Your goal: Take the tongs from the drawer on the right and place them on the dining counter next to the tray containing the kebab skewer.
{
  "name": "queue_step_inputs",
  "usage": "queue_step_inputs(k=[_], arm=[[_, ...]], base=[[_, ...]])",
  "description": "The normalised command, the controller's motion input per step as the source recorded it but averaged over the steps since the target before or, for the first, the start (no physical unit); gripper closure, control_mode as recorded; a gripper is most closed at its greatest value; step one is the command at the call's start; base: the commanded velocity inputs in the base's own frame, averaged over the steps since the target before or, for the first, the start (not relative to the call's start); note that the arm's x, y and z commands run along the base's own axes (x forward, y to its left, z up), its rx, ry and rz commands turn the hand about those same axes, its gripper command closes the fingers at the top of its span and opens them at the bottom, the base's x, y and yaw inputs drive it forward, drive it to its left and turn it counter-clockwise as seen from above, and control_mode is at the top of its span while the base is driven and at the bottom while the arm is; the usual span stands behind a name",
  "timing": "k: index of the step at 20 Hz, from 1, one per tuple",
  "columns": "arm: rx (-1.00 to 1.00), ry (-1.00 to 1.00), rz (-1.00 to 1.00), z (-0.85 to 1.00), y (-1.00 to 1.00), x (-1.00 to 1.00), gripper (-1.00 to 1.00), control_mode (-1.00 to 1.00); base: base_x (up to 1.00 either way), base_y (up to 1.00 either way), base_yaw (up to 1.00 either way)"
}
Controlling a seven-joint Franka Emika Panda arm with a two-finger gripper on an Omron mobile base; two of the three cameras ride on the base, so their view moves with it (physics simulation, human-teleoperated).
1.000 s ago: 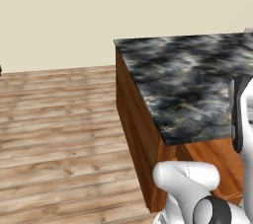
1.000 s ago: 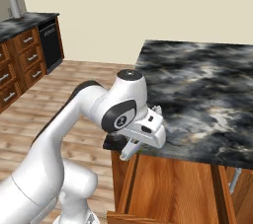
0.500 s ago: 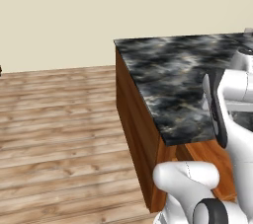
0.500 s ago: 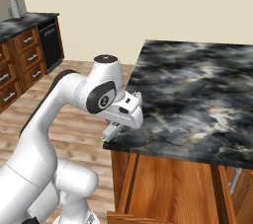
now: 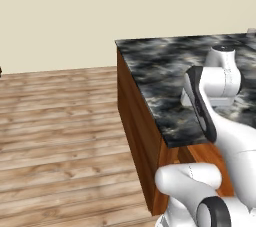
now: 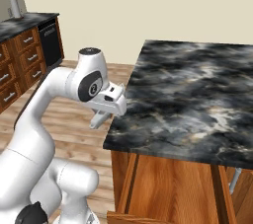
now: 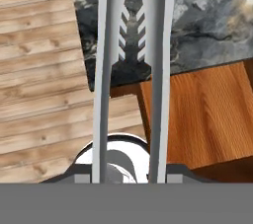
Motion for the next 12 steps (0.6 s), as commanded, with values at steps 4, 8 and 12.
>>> queue_step_inputs(k=[4,8,12], arm=[[-0.01,0.0,0.07,0.0,0.53,0.33,1.0,-1.0],[0.0,0.0,0.07,0.0,0.46,0.34,1.0,-1.0],[-0.01,-0.03,0.03,0.0,0.4,0.27,1.0,-1.0]], base=[[0.0,0.0,0.0],[0.0,0.0,0.0],[0.0,0.0,0.0]])
